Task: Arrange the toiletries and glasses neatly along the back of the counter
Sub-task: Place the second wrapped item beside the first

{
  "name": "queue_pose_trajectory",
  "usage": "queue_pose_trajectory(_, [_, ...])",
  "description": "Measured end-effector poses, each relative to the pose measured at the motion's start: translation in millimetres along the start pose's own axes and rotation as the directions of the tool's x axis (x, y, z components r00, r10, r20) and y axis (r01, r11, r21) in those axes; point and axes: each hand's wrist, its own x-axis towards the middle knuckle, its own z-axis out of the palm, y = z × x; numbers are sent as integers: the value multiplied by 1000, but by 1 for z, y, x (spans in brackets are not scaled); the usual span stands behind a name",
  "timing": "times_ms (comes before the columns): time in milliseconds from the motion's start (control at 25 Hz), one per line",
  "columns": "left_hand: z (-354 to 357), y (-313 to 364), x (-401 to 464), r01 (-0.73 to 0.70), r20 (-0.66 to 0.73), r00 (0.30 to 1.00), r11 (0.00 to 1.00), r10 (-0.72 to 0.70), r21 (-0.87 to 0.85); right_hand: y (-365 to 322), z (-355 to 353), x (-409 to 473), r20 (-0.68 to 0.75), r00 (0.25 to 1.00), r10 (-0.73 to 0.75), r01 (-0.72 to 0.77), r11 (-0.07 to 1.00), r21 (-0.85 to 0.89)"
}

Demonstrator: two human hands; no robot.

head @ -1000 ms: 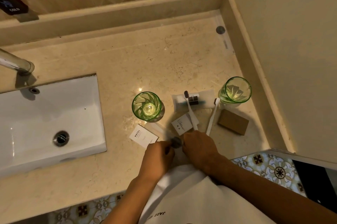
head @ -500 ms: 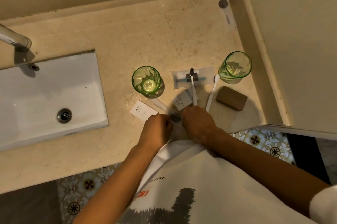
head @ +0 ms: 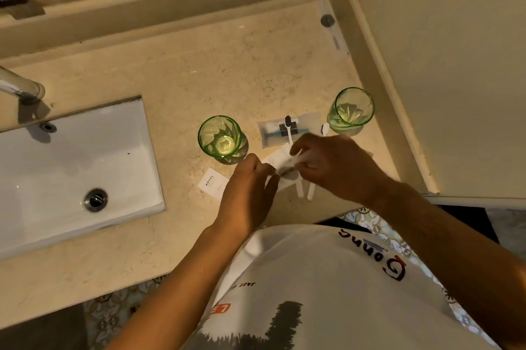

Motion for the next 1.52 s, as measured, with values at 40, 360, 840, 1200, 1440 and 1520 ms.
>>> queue_pose_trajectory(40, [-3,4,7,8,3,1000,999,-8,-52,3,-10,6,-49,999,13,-6,989,145])
queue_pose_trajectory(360, [-29,39,78,427,171,881,587,-441,-688,-5,-22,65,-92,895,436,-192,562,804])
queue_pose_trajectory(840, [-23,52,152,572,423,807,368,-413,-733,33,-38,121,-163,803,573,-322,647,691])
queue_pose_trajectory(1200, [-17,54,248,604,444,773,309,-454,-735,74,-63,195,17,807,591,-446,589,673])
queue_pose_trajectory(1440, [2,51,309,606,436,784,394,-441,-691,99,-86,228,120,725,678,-469,360,806])
queue_pose_trajectory(1520, [7,49,317,594,429,799,441,-421,-673,107,-86,233,139,745,653,-468,362,806])
